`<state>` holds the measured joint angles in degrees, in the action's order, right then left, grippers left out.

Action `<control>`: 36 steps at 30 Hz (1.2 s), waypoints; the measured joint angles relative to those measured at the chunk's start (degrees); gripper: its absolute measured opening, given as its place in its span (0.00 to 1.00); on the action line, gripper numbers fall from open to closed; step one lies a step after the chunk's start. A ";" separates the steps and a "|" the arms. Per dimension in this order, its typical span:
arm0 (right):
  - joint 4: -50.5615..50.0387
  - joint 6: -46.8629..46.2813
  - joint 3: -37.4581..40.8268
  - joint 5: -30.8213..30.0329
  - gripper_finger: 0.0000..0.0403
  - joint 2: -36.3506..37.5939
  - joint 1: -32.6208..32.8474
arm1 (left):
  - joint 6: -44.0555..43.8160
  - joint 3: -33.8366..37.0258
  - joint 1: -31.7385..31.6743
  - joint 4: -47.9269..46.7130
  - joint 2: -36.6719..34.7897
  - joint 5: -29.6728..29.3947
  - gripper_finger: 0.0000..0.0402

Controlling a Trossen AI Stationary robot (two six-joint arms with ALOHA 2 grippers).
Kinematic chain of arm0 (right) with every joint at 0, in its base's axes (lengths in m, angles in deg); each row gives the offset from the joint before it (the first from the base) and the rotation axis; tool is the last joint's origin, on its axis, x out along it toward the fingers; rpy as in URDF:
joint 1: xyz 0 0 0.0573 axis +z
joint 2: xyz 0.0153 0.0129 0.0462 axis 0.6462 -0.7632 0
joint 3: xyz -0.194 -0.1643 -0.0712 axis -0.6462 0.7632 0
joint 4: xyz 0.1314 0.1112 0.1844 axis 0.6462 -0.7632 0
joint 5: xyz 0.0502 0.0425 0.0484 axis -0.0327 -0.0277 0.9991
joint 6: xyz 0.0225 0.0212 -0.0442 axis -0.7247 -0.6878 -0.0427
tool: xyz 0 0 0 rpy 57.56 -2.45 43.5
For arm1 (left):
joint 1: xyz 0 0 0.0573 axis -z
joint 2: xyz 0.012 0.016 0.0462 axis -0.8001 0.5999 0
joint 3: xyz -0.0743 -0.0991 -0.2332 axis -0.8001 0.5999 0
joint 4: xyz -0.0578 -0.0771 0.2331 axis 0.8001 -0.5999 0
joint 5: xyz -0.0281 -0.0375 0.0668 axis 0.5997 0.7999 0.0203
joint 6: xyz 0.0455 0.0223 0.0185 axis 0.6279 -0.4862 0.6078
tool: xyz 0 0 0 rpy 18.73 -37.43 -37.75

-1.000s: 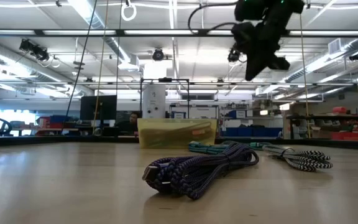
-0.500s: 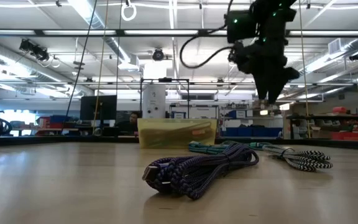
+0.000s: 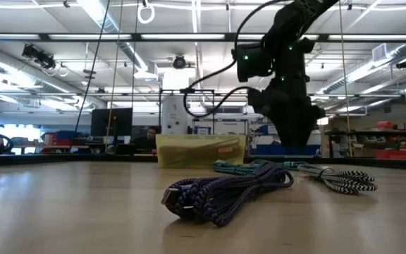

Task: Pick and place USB-C Cables
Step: Put the top blue charger cable into the bin

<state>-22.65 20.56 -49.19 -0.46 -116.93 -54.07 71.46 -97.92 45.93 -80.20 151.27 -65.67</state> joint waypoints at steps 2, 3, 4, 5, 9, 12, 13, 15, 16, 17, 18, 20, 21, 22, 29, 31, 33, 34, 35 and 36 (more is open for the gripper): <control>0.10 0.28 0.00 -0.28 0.54 -1.17 0.19 | 0.00 0.01 0.01 0.00 0.00 0.01 0.72; 0.27 0.53 0.00 -0.33 0.54 -1.69 0.19 | -0.01 0.01 -0.01 0.00 0.00 0.01 0.72; 0.45 0.96 0.00 -0.37 0.54 -2.14 0.19 | 0.00 0.00 0.00 0.00 0.00 0.00 0.72; 0.64 1.20 0.00 -0.61 0.54 -2.65 0.19 | 0.02 0.01 -0.01 0.00 0.00 0.01 0.72; 1.30 2.68 -0.02 -2.60 0.54 -3.33 0.19 | 0.24 -0.01 0.01 0.02 0.00 0.00 0.72; 1.16 4.16 -0.02 -3.35 0.54 -3.73 0.11 | 0.24 -0.01 -0.01 0.00 0.00 0.01 0.72; 1.26 4.60 -0.02 -3.47 0.53 -3.76 -0.04 | 0.22 -0.01 0.01 0.02 0.00 0.01 0.72; 1.14 5.44 -0.02 -3.73 0.53 -3.76 -0.31 | 0.23 0.00 0.00 0.00 0.00 0.00 0.72; 1.19 5.68 -0.02 -3.78 0.53 -3.76 -0.53 | 0.21 -0.01 0.00 0.00 0.00 0.00 0.72; 1.13 5.82 -0.02 -3.86 0.53 -3.76 -0.74 | 0.15 -0.01 0.01 0.00 0.00 0.01 0.72; 1.08 5.87 -0.02 -3.88 0.53 -3.76 -0.98 | 0.13 -0.01 -0.01 0.00 0.00 0.01 0.72; 1.09 5.88 -0.02 -3.87 0.53 -3.76 -1.35 | 0.07 -0.01 -0.01 0.00 0.00 0.01 0.72; 1.17 5.88 0.02 -3.87 0.53 -3.76 -1.44 | 0.05 -0.01 0.00 0.00 0.00 0.01 0.72; 1.31 5.88 0.15 -3.81 0.53 -3.76 -1.61 | 0.03 -0.01 -0.01 0.00 0.00 0.01 0.72; 4.23 5.34 3.58 -0.93 0.53 -3.73 -2.10 | 0.00 -0.01 0.01 0.00 0.00 0.01 0.72; 5.41 4.84 4.47 -0.78 0.53 -3.49 -2.06 | 0.00 -0.01 0.01 0.00 0.00 0.00 0.72; 6.03 4.36 5.03 -0.60 0.53 -3.33 -2.10 | 0.00 -0.01 0.01 0.00 0.00 0.01 0.72; 6.12 4.36 5.14 -0.66 0.53 -3.30 -2.08 | -0.01 -0.01 -0.01 0.00 0.00 -0.01 0.72; 6.08 4.37 5.16 -0.66 0.53 -3.33 -2.08 | -0.01 -0.01 0.01 0.00 0.00 0.01 0.72; 6.09 4.37 5.17 -0.59 0.53 -3.34 -2.08 | -0.02 -0.01 0.01 0.00 0.00 -0.01 0.72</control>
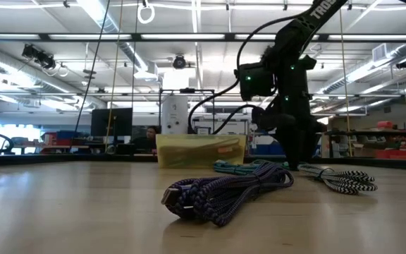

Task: Pick and place USB-C Cables
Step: Put the top blue charger cable into the bin

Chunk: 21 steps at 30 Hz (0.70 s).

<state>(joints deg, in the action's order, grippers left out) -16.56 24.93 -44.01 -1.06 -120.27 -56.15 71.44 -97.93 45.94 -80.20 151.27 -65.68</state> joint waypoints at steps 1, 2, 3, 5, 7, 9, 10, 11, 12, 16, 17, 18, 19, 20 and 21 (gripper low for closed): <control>0.01 -0.01 0.01 0.00 0.53 -0.01 0.00 | 0.00 0.00 0.00 0.00 0.00 0.02 0.72; 0.00 -0.02 0.03 -0.01 0.52 -0.03 0.00 | 0.00 0.00 -0.02 0.00 0.00 0.02 0.72; -0.06 -0.03 0.03 0.02 0.50 -0.05 -0.05 | 0.00 0.00 -0.01 0.02 0.00 0.01 0.72; -0.19 -0.04 0.07 0.20 0.43 -0.07 -0.09 | -0.01 0.00 0.00 0.02 0.00 0.00 0.72; -0.34 -0.04 0.07 0.66 0.32 -0.11 -0.11 | -0.02 0.00 -0.01 0.02 0.00 0.01 0.72; -0.62 -0.04 0.10 0.96 0.18 -0.13 -0.15 | -0.02 0.00 0.00 0.02 0.00 0.02 0.72; -0.82 0.17 0.10 1.30 0.10 -0.15 -0.15 | -0.02 0.00 0.00 0.02 0.00 0.02 0.72; -1.07 1.00 0.08 2.08 0.06 -0.07 -0.15 | -0.08 0.00 0.00 0.02 0.00 0.02 0.72; -1.66 1.81 -0.08 2.62 0.04 -0.04 -0.08 | -0.62 0.00 -0.01 0.02 0.00 0.02 0.72; -8.88 3.68 -1.29 1.73 0.02 0.53 0.12 | -2.56 0.00 -0.02 -0.05 0.00 0.00 0.72; -10.96 3.94 -1.59 0.63 0.02 1.36 0.28 | -2.60 0.00 0.00 -0.16 0.00 0.00 0.72; -12.31 4.02 -2.28 -0.24 0.02 2.61 0.43 | -2.60 0.00 0.00 -0.42 0.00 0.02 0.72; -13.73 4.03 -3.00 -1.14 0.02 4.26 0.55 | -2.60 0.00 0.00 -0.72 0.00 0.02 0.72; -15.60 4.03 -3.41 -1.98 0.02 5.92 0.67 | -2.60 0.00 -0.01 -0.81 0.00 0.02 0.72; -17.78 3.84 -3.63 -2.60 0.02 7.45 0.82 | -2.58 0.00 -0.01 -0.79 0.00 0.00 0.72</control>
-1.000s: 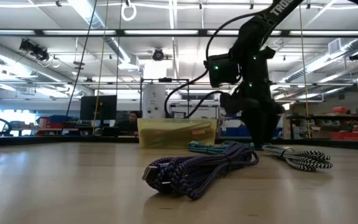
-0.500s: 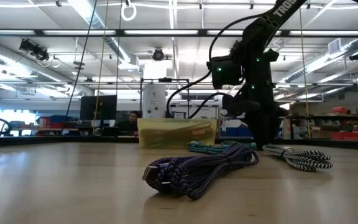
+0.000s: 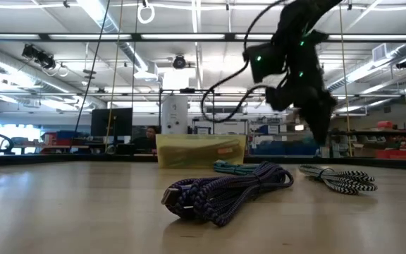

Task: Pick and place USB-C Cables
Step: Put the top blue charger cable into the bin

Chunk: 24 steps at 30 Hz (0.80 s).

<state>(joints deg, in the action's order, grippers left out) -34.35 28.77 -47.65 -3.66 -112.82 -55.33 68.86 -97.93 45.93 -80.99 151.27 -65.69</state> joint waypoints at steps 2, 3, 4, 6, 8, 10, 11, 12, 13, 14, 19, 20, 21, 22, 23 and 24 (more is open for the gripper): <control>-1.93 -1.51 -0.74 -1.32 0.02 3.47 0.24 | 0.02 0.00 0.00 0.01 0.01 0.02 0.72; -2.19 -2.58 -1.45 -1.86 0.02 5.67 0.45 | 0.03 -0.02 0.01 0.06 0.22 0.02 0.72; -2.34 -3.49 -2.00 -2.16 0.02 8.11 0.60 | 0.09 -0.07 0.01 0.26 0.49 0.01 0.72; -2.21 -4.81 -2.84 -3.09 0.02 12.47 1.25 | 1.13 -0.02 -0.01 0.64 0.95 0.02 0.72; 0.82 -5.98 -3.75 -4.19 0.02 16.88 1.87 | 2.69 -0.06 0.08 2.22 2.03 0.04 0.72; 4.20 -6.63 -4.32 -5.73 0.02 21.63 2.53 | 3.94 -0.06 0.09 4.08 3.19 0.72 0.72; 6.55 -6.81 -4.33 -6.35 0.02 23.79 2.79 | 4.58 -0.04 0.09 5.48 4.01 1.44 0.72; 8.74 -6.83 -4.33 -7.09 0.02 25.62 3.04 | 5.35 -0.04 0.09 7.19 4.84 2.69 0.72; 10.96 -6.60 -4.31 -7.92 0.02 27.50 3.41 | 6.16 -0.04 0.09 8.51 5.79 4.21 0.72; 12.99 -6.15 -4.31 -8.59 0.02 29.34 3.85 | 7.11 -0.04 0.09 9.66 6.79 5.87 0.72; 21.72 -2.54 -4.33 -10.03 0.02 36.03 5.75 | 11.50 0.00 0.61 16.04 12.28 8.90 0.72; 22.87 -1.54 -4.33 -10.03 0.02 36.77 6.19 | 12.17 0.00 0.78 17.62 13.31 8.86 0.72; 23.84 -0.67 -4.33 -10.05 0.02 37.44 6.76 | 12.94 0.00 0.89 19.15 14.37 8.90 0.72; 24.41 0.08 -4.36 -10.05 0.02 37.94 7.35 | 13.59 0.00 1.01 20.69 15.44 8.90 0.72; 24.48 0.69 -4.36 -10.01 0.02 38.24 7.78 | 14.14 0.00 1.01 22.59 16.43 8.89 0.72; 24.42 1.17 -4.36 -9.97 0.02 38.36 8.25 | 14.81 0.02 1.05 24.18 17.24 8.91 0.72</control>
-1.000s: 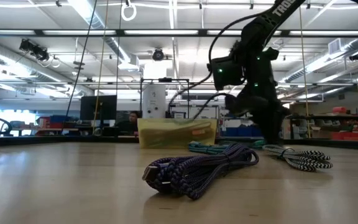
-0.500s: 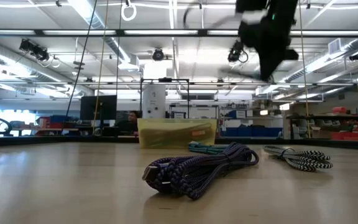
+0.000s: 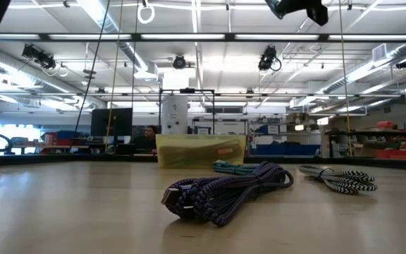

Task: Pick and place USB-C Cables
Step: Put the top blue charger cable into the bin

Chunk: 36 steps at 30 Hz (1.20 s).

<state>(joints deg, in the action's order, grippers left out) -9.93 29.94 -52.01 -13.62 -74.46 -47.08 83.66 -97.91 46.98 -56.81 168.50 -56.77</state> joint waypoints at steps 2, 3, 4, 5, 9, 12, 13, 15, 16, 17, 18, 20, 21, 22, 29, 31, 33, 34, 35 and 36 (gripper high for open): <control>-0.06 0.56 0.00 -0.01 0.02 -0.06 0.98 | 0.65 0.00 0.01 3.65 1.68 0.01 0.72; -0.07 0.84 0.00 -0.01 0.02 -0.12 1.40 | 0.75 0.01 -0.01 5.73 2.32 0.00 0.72; -0.06 1.00 0.00 0.04 0.02 -0.25 1.82 | 0.75 0.02 -0.07 7.71 2.92 -0.01 0.72; -0.05 1.13 0.00 0.41 0.02 -0.41 2.26 | 0.67 0.01 -0.24 10.12 3.38 0.01 0.72; 0.45 2.43 0.02 1.00 0.02 -1.09 4.32 | -2.71 0.00 -1.37 16.94 4.53 0.11 0.72; 1.81 3.83 0.02 0.83 0.02 -1.56 5.69 | -5.83 0.00 -2.33 16.93 4.93 0.07 0.72; 2.04 4.44 0.02 0.78 0.02 -1.63 6.07 | -6.61 0.00 -2.55 16.74 5.02 0.05 0.72; 3.07 5.66 0.02 -0.03 0.02 -1.63 6.80 | -8.06 0.00 -2.95 15.46 5.19 0.09 0.72; 3.68 6.21 0.02 -0.62 0.02 -1.61 7.14 | -8.75 0.02 -3.07 15.04 5.21 0.11 0.72; 3.88 6.89 0.02 -0.94 0.02 -1.61 7.37 | -9.03 0.01 -3.07 14.91 5.26 0.26 0.72; 4.24 7.41 0.02 -1.09 0.02 -1.59 7.53 | -9.36 0.00 -3.04 15.12 5.36 0.80 0.72; 5.17 8.21 0.02 -1.01 0.02 -1.59 7.61 | -10.56 0.00 -3.03 16.08 5.57 3.57 0.72; 5.25 8.40 0.02 -0.95 0.02 -1.59 7.60 | -10.94 0.01 -2.99 16.76 5.65 5.24 0.72; 5.25 8.45 0.02 -0.96 0.02 -1.62 7.60 | -11.60 0.02 -2.99 17.84 5.67 7.00 0.72; 5.13 9.52 0.02 -2.13 0.02 -2.05 7.58 | -13.05 0.00 -2.94 22.48 5.89 14.56 0.72; 5.13 9.48 0.02 -2.13 0.02 -2.09 7.58 | -13.18 0.00 -2.94 22.25 5.89 14.56 0.71; 5.24 9.45 0.02 -2.16 0.02 -2.09 7.58 | -13.58 0.00 -2.94 22.31 6.04 14.56 0.66; 5.48 9.43 0.02 -2.15 0.02 -2.09 7.58 | -13.58 0.00 -2.94 22.16 6.15 14.54 0.62; 5.63 9.43 0.02 -2.13 0.02 -2.09 7.58 | -13.46 0.00 -2.94 22.10 6.19 14.51 0.57; 5.64 9.42 0.02 -2.13 0.02 -2.09 7.58 | -13.08 0.00 -2.94 22.03 6.19 14.43 0.50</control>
<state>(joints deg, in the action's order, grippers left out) -4.29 39.36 -51.98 -15.76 -76.56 -39.50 70.59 -97.91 44.04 -34.78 174.70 -42.34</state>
